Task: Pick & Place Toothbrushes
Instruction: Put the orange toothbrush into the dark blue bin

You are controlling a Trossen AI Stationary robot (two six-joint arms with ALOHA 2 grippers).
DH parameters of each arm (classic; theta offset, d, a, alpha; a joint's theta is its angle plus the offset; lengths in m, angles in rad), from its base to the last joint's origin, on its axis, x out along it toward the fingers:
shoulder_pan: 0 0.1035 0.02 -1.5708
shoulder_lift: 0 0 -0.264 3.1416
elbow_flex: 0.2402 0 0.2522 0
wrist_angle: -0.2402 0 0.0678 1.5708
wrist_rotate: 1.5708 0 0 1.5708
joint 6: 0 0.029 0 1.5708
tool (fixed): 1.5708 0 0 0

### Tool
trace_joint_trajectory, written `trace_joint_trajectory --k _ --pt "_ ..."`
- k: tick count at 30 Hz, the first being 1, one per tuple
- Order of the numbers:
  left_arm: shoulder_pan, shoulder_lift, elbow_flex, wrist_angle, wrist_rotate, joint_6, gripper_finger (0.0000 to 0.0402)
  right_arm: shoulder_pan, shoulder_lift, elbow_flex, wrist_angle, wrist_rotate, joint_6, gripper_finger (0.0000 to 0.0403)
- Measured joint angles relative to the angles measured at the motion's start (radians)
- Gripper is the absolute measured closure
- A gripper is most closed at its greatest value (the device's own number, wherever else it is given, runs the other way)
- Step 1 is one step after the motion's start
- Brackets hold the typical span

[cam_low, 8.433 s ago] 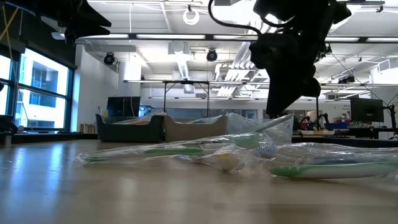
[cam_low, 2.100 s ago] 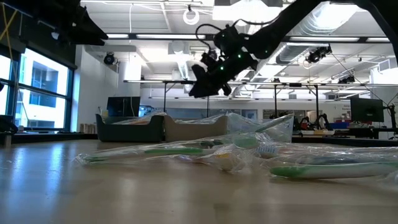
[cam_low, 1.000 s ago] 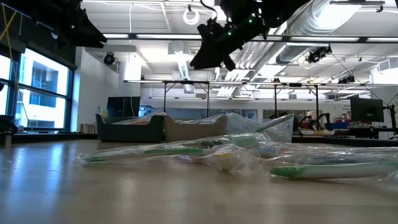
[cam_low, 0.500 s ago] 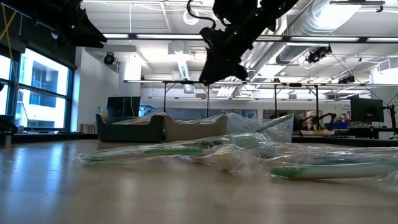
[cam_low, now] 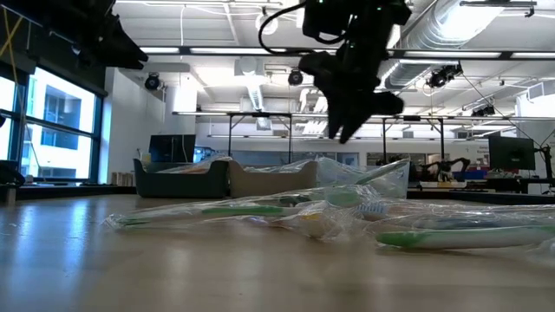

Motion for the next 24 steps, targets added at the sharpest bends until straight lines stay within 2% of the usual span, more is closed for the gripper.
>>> trace_joint_trajectory --k 6,14,18,24 --pt "0.0 0.0 0.0 -0.042 0.0 0.0 0.0259 0.085 0.0 0.0 -0.149 0.046 0.161 0.0302" --pt "0.0 0.0 0.0 -0.076 0.0 0.0 0.0259 0.181 0.001 0.0 -0.36 0.044 0.309 0.0302" --pt "0.0 0.0 0.0 -0.076 0.0 0.0 0.0259 0.213 0.001 0.0 -0.472 0.045 0.345 0.0305" --pt "0.0 0.0 0.0 -0.076 0.0 0.0 0.0259 0.26 0.001 -0.015 -0.588 0.056 0.347 0.0334"
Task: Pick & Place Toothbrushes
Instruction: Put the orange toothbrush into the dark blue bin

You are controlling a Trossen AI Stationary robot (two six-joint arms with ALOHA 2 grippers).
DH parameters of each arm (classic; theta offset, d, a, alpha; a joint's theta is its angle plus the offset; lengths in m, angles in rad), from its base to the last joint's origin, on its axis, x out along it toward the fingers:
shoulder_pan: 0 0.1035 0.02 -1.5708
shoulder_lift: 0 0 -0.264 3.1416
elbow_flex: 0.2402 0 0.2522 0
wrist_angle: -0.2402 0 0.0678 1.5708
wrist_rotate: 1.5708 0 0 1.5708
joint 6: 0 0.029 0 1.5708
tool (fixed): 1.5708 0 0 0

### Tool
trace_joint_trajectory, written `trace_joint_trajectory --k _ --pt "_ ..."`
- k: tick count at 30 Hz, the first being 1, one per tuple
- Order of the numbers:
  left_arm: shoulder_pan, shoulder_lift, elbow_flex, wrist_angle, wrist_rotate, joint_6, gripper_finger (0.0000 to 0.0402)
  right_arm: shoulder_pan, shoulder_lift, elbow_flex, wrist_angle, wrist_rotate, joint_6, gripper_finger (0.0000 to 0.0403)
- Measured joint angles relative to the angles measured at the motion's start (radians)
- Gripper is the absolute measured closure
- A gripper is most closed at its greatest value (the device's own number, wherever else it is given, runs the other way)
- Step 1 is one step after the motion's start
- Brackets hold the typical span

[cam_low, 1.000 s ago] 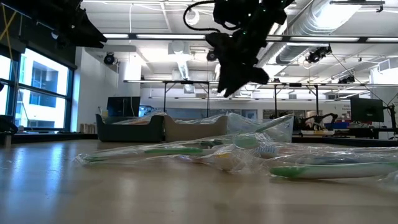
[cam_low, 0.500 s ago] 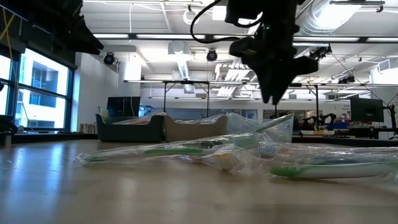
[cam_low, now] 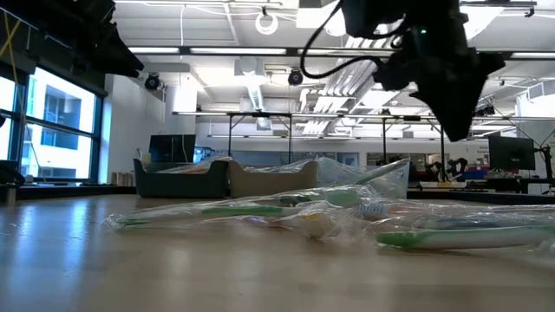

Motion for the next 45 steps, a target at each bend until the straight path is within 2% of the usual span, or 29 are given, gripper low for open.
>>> trace_joint_trajectory --k 7,11,16,19,27,40,45 --pt "0.0 0.0 0.0 0.0 0.0 -0.003 0.0259 0.063 0.001 -0.1 -0.011 -0.021 0.022 0.0371" --pt "0.0 0.0 0.0 0.001 0.0 -0.003 0.0259 0.095 -0.033 -0.179 0.024 -0.069 0.071 0.039" --pt "0.0 0.0 0.0 0.001 0.0 -0.003 0.0259 0.137 -0.184 -0.314 0.197 -0.053 0.189 0.0399" --pt "0.0 0.0 0.0 0.001 0.0 -0.003 0.0259 0.157 -0.299 -0.388 0.263 0.007 0.261 0.04" --pt "0.0 0.0 0.0 0.001 0.0 -0.003 0.0259 0.165 -0.512 -0.518 0.277 0.045 0.322 0.04" --pt "0.0 0.0 0.0 0.001 0.0 -0.003 0.0259 0.165 -0.523 -0.581 0.332 0.044 0.305 0.0399" --pt "0.0 0.0 0.0 0.001 0.0 -0.003 0.0259 0.165 -0.523 -0.581 0.337 0.051 0.304 0.0385"
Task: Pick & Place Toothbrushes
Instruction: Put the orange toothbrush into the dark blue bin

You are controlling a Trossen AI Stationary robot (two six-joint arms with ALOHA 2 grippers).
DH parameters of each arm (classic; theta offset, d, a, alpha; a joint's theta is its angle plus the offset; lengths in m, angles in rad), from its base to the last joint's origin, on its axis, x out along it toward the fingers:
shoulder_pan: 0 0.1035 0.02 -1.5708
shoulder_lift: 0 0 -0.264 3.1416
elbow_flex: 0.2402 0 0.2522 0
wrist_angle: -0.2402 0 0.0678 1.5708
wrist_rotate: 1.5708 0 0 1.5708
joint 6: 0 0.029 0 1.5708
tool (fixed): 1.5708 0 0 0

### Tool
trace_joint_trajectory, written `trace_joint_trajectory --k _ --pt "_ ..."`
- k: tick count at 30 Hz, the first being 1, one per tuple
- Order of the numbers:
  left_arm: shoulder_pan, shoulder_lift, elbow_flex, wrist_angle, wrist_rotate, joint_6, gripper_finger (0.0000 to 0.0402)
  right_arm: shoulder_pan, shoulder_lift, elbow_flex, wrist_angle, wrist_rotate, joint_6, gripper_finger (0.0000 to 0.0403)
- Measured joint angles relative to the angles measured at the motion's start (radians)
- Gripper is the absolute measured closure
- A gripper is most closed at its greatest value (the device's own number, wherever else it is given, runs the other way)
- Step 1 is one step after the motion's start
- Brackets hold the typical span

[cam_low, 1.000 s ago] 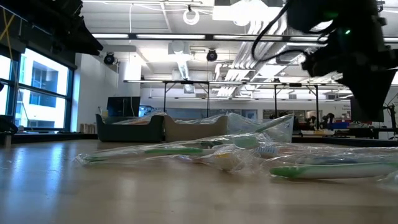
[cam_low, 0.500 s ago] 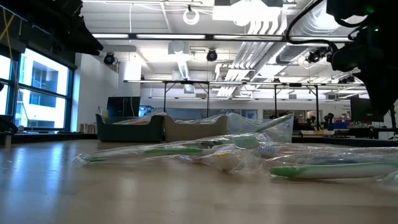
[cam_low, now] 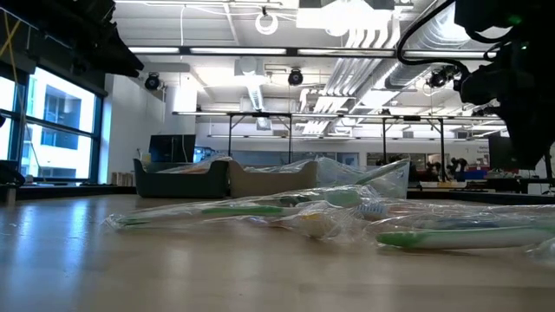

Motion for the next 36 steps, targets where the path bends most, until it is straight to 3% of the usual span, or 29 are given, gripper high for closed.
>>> trace_joint_trajectory --k 13,32,36 --pt "0.0 0.0 0.0 0.0 0.0 0.0 0.0259 0.0 0.0 0.0 0.052 -0.004 -0.002 0.0261" --pt "0.0 0.0 0.0 0.0 0.0 0.0 0.0259 0.0 0.0 0.0 0.113 0.002 -0.002 0.0254" --pt "0.0 0.0 0.0 0.0 0.0 0.0 0.0259 0.0 0.0 0.0 0.115 0.043 -0.002 0.0254"
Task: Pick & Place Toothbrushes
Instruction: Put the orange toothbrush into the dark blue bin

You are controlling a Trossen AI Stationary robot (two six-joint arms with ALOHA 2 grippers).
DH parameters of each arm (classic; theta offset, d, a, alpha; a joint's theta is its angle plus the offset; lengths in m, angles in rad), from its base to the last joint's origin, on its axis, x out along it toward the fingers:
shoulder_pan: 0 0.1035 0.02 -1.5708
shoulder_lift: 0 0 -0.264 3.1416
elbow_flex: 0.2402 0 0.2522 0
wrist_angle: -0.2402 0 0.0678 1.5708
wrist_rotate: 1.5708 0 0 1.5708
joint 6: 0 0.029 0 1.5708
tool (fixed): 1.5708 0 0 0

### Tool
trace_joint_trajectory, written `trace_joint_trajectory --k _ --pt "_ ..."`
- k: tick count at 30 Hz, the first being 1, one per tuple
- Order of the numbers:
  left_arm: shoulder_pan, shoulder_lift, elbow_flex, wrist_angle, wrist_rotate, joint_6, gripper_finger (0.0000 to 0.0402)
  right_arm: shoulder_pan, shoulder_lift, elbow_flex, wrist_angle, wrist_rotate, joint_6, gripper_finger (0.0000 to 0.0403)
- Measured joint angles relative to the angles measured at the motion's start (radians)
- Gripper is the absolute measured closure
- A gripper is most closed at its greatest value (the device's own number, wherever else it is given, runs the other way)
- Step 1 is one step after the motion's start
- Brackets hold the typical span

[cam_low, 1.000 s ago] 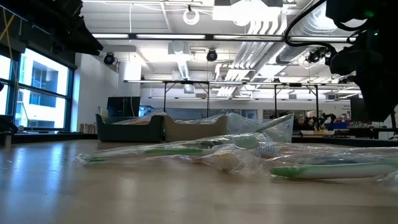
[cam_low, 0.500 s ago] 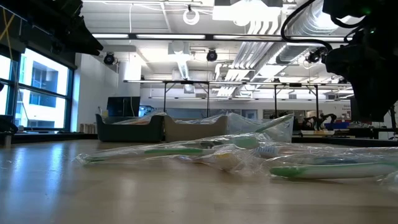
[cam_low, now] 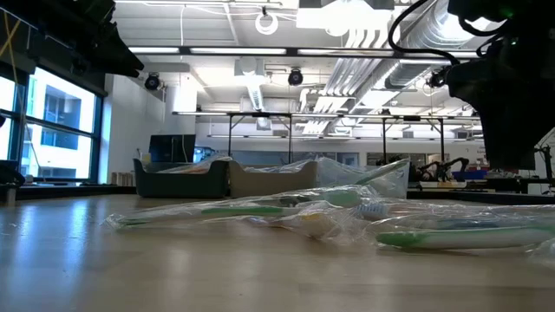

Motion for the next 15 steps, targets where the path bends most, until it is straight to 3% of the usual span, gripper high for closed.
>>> trace_joint_trajectory --k 9,15 --pt "0.0 0.0 0.0 0.0 0.0 0.0 0.0259 0.0 0.0 -0.001 0.012 0.014 0.0 0.0254" --pt "0.0 0.0 0.0 0.0 0.0 0.0 0.0259 0.0 0.001 -0.077 0.12 -0.021 0.005 0.0254"
